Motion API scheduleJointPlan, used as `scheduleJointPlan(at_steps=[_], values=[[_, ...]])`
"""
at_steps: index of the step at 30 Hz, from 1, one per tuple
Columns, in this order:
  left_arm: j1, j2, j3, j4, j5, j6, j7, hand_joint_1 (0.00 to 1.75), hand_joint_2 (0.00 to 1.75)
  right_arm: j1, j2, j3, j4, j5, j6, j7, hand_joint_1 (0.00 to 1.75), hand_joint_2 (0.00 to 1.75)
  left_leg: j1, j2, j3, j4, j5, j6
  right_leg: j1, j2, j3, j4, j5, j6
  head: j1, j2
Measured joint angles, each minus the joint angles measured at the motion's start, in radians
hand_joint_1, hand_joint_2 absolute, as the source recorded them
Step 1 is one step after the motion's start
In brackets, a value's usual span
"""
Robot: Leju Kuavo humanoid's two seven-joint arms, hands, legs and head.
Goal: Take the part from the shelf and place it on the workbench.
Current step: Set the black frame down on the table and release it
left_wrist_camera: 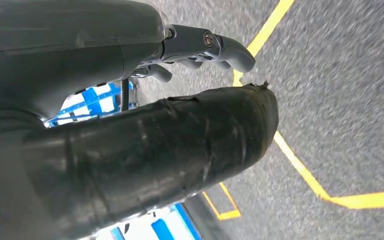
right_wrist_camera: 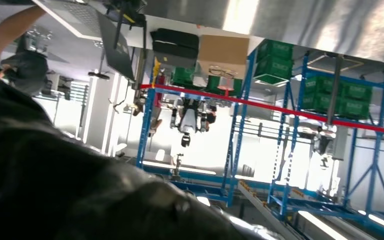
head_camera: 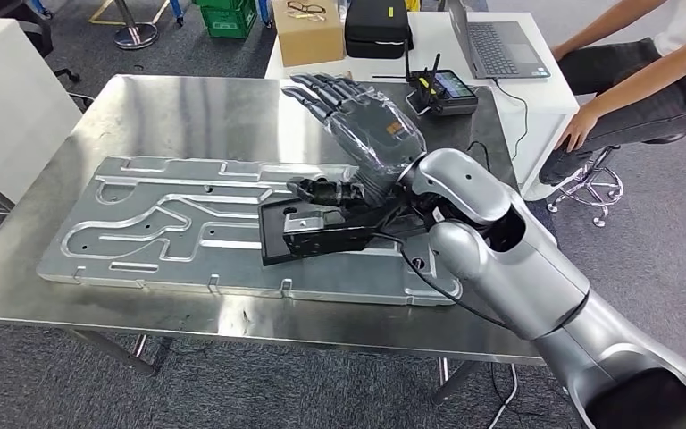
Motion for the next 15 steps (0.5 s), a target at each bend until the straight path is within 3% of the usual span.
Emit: scheduleJointPlan(at_steps=[1,3,6,7,8,9,11,12,13,14,15], values=[[0.001,0.001,0.002,0.002,0.005,0.001,-0.002,0.0,0.0,0.009,-0.015,0.0,-0.023,-0.002,-0.001,-0.003,0.0,0.0,0.004,0.002,0.043,-0.063,0.011,-0.009,-0.003,-0.002,-0.015,0.012,0.003,0.007,-0.001,0.0],[0.005,0.007,0.01,0.012,0.019,0.009,-0.009,0.0,0.0,0.029,-0.054,0.0,-0.076,-0.008,-0.003,-0.011,0.0,0.0,0.003,-0.002,0.095,-0.149,0.013,-0.006,-0.002,-0.003,-0.038,0.033,0.009,0.02,-0.005,0.0],[0.009,0.013,0.024,0.035,0.037,0.024,-0.019,0.0,0.0,0.064,-0.128,-0.001,-0.157,-0.016,-0.005,-0.024,0.0,0.0,-0.001,-0.007,0.086,-0.156,0.013,0.029,0.003,-0.002,-0.047,0.04,0.023,0.04,-0.006,0.0],[0.009,0.015,0.027,0.043,0.041,0.027,-0.021,0.0,0.0,0.073,-0.153,-0.001,-0.181,-0.018,-0.004,-0.027,0.0,0.0,-0.002,-0.006,0.079,-0.155,0.02,0.041,0.0,-0.001,-0.052,0.046,0.014,0.045,-0.005,0.0],[0.009,0.016,0.03,0.05,0.044,0.03,-0.022,0.0,0.0,0.08,-0.177,-0.001,-0.203,-0.02,-0.003,-0.029,0.0,0.0,-0.002,-0.005,0.07,-0.157,0.029,0.052,-0.002,0.002,-0.061,0.066,-0.013,0.05,-0.002,0.0],[0.009,0.017,0.032,0.056,0.046,0.031,-0.023,0.0,0.0,0.085,-0.199,-0.001,-0.222,-0.022,-0.001,-0.03,0.0,0.0,-0.003,-0.004,0.058,-0.158,0.04,0.062,-0.003,0.005,-0.076,0.105,-0.057,0.053,0.001,0.0],[0.009,0.019,0.037,0.063,0.048,0.032,-0.024,0.0,0.0,0.092,-0.231,-0.001,-0.253,-0.025,0.0,-0.032,0.0,0.0,-0.009,-0.002,0.033,-0.159,0.06,0.072,-0.001,0.009,-0.107,0.222,-0.156,0.054,0.006,0.0],[0.008,0.019,0.04,0.066,0.049,0.032,-0.024,0.0,0.0,0.096,-0.242,-0.001,-0.264,-0.025,0.001,-0.032,0.0,0.0,-0.013,-0.002,0.019,-0.158,0.071,0.074,0.0,0.01,-0.115,0.278,-0.182,0.052,0.007,0.0],[0.008,0.02,0.042,0.069,0.05,0.032,-0.024,0.0,0.0,0.1,-0.251,-0.001,-0.272,-0.026,0.001,-0.032,0.0,0.0,-0.019,-0.002,0.005,-0.158,0.082,0.077,0.002,0.011,-0.111,0.311,-0.184,0.048,0.007,0.0],[0.008,0.021,0.043,0.071,0.05,0.032,-0.025,0.0,0.0,0.104,-0.257,-0.001,-0.279,-0.026,0.001,-0.032,0.0,0.0,-0.024,-0.002,-0.009,-0.157,0.092,0.078,0.006,0.011,-0.093,0.315,-0.168,0.039,0.007,0.0],[0.008,0.021,0.044,0.073,0.051,0.032,-0.025,0.0,0.0,0.106,-0.261,-0.001,-0.285,-0.027,0.001,-0.032,0.0,0.0,-0.03,-0.003,-0.022,-0.157,0.103,0.079,0.012,0.012,-0.057,0.285,-0.143,0.027,0.007,0.0]])
